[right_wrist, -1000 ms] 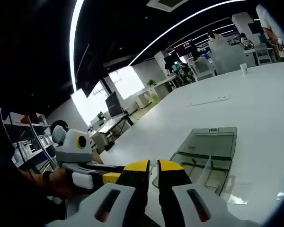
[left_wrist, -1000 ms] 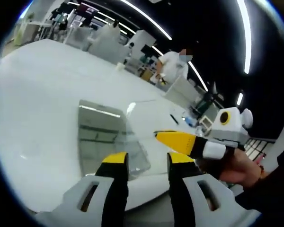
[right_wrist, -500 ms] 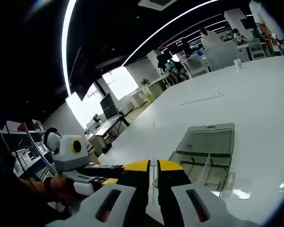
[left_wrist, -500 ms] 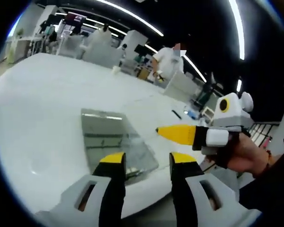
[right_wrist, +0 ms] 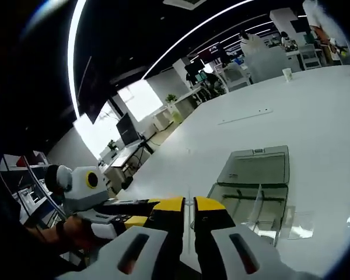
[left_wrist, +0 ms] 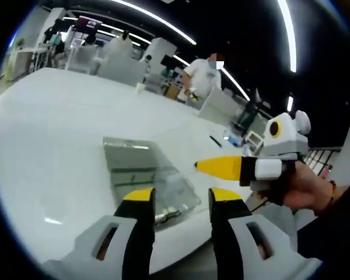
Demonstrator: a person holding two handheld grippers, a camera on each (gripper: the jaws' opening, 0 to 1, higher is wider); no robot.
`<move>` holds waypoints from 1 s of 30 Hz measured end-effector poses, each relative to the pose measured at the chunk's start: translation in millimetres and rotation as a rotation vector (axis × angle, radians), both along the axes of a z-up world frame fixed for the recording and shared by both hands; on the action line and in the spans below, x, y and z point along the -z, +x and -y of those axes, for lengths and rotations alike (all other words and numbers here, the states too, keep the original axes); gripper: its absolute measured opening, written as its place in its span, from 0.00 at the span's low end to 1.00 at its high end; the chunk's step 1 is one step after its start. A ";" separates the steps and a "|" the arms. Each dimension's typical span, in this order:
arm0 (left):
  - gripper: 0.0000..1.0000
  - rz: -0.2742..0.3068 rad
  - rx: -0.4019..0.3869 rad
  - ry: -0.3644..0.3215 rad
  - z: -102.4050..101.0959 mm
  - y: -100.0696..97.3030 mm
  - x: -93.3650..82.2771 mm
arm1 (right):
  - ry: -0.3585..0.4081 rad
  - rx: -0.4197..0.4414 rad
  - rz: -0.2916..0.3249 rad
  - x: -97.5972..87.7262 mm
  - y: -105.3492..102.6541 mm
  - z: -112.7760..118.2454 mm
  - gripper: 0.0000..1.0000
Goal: Insert the divider into the dual guide fixture by aligning both edges with the guide slots and pushing it downward to the bottom, including one-sided entry, uneven engagement, binding, and posture correction.
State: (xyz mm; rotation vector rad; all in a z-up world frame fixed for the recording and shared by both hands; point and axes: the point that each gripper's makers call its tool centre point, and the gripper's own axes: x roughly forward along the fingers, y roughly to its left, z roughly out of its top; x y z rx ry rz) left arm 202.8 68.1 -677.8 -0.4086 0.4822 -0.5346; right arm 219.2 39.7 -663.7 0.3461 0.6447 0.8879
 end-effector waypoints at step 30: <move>0.50 0.075 0.093 0.009 -36.4 -0.6 -1.7 | -0.020 0.235 -0.165 22.7 12.0 -0.2 0.00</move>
